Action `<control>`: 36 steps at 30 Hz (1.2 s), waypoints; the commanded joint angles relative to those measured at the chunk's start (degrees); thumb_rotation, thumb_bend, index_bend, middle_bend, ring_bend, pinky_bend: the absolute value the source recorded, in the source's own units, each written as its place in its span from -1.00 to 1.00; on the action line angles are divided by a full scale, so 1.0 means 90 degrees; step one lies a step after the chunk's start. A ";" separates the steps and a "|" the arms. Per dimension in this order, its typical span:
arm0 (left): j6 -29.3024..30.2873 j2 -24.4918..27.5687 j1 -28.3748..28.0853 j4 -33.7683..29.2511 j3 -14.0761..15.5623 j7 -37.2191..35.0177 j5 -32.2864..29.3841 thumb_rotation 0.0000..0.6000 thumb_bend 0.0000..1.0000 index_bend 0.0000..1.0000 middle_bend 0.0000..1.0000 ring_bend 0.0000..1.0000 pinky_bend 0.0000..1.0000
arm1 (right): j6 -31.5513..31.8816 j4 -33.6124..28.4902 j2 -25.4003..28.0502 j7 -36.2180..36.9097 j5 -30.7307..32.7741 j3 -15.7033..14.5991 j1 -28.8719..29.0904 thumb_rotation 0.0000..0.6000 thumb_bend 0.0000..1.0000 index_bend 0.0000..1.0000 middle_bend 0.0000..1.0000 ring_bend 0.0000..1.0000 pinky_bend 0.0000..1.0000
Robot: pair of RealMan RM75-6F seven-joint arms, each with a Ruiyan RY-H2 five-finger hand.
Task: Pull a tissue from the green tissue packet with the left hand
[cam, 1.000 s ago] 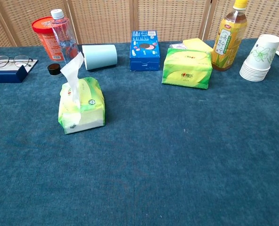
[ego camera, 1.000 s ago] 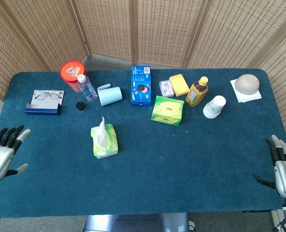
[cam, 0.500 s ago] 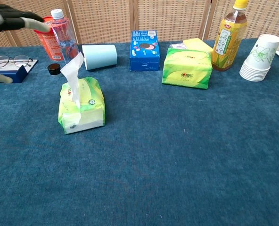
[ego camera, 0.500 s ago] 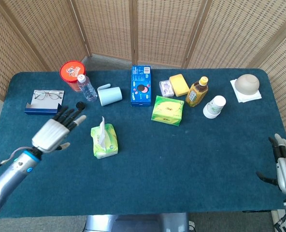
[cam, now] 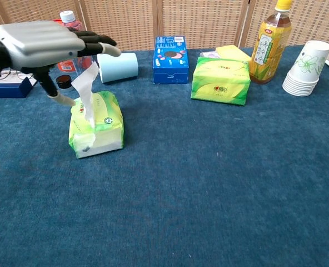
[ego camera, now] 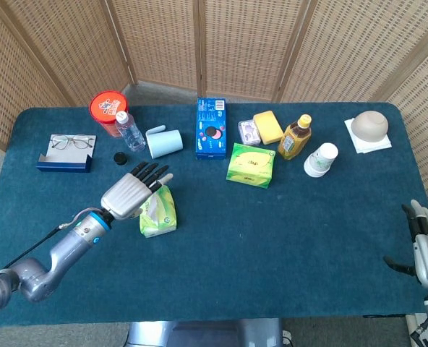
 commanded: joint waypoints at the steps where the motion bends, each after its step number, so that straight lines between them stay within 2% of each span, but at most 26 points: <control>1: -0.0008 -0.0148 -0.0122 0.0053 -0.0025 0.0135 -0.0008 1.00 -0.48 -0.44 -0.52 -0.61 -0.12 | -0.0017 -0.0001 0.0007 0.0017 0.0000 -0.0004 0.0005 1.00 -1.00 -1.00 -1.00 -1.00 -1.00; 3: 0.0004 -0.0241 -0.0186 0.0074 -0.0023 0.0206 -0.0001 1.00 -0.39 -0.09 -0.17 -0.27 0.16 | -0.0035 -0.0008 0.0018 0.0035 0.0001 -0.0008 0.0010 1.00 -1.00 -1.00 -1.00 -1.00 -1.00; 4: 0.0035 -0.0296 -0.0222 0.0103 -0.0019 0.0296 0.0025 1.00 -0.34 0.01 -0.07 -0.18 0.24 | -0.0041 -0.0011 0.0024 0.0046 0.0002 -0.0010 0.0010 1.00 -1.00 -1.00 -1.00 -1.00 -1.00; 6: 0.0054 -0.0379 -0.0278 0.0174 0.0020 0.0498 0.0074 1.00 -0.06 0.24 0.15 0.01 0.39 | -0.0057 -0.0018 0.0033 0.0070 -0.0001 -0.0015 0.0013 1.00 -1.00 -1.00 -1.00 -1.00 -1.00; 9: 0.0058 -0.0497 -0.0319 0.0249 0.0098 0.0742 0.0069 1.00 0.31 0.41 0.33 0.16 0.54 | -0.0094 -0.0030 0.0057 0.0125 -0.0019 -0.0031 0.0020 1.00 -1.00 -1.00 -1.00 -1.00 -1.00; 12: 0.0100 -0.0563 -0.0322 0.0270 0.0176 0.0871 0.0069 1.00 0.40 0.51 0.48 0.30 0.69 | -0.0116 -0.0045 0.0076 0.0168 -0.0047 -0.0048 0.0025 1.00 -1.00 -1.00 -1.00 -1.00 -1.00; 15: 0.0257 -0.0555 -0.0263 0.0238 0.0240 0.0856 0.0106 1.00 0.40 0.53 0.54 0.35 0.74 | -0.0112 -0.0047 0.0097 0.0205 -0.0054 -0.0050 0.0019 1.00 -1.00 -1.00 -1.00 -1.00 -1.00; 20: 0.0724 -0.0205 -0.0104 -0.0008 0.0275 0.0608 0.0319 1.00 0.41 0.54 0.56 0.35 0.74 | -0.0116 -0.0057 0.0109 0.0228 -0.0072 -0.0061 0.0020 1.00 -1.00 -1.00 -1.00 -1.00 -1.00; 27: 0.1685 0.0742 0.0116 -0.0593 0.0180 -0.0124 0.0947 1.00 0.41 0.54 0.56 0.35 0.74 | -0.0125 -0.0090 0.0074 0.0118 -0.0118 -0.0100 0.0035 1.00 -1.00 -1.00 -1.00 -1.00 -1.00; 36: 0.2466 0.1739 0.0382 -0.1463 0.0134 -0.0754 0.1476 1.00 0.40 0.54 0.56 0.34 0.74 | -0.0109 -0.0134 0.0030 -0.0039 -0.0168 -0.0140 0.0044 1.00 -1.00 -1.00 -1.00 -1.00 -1.00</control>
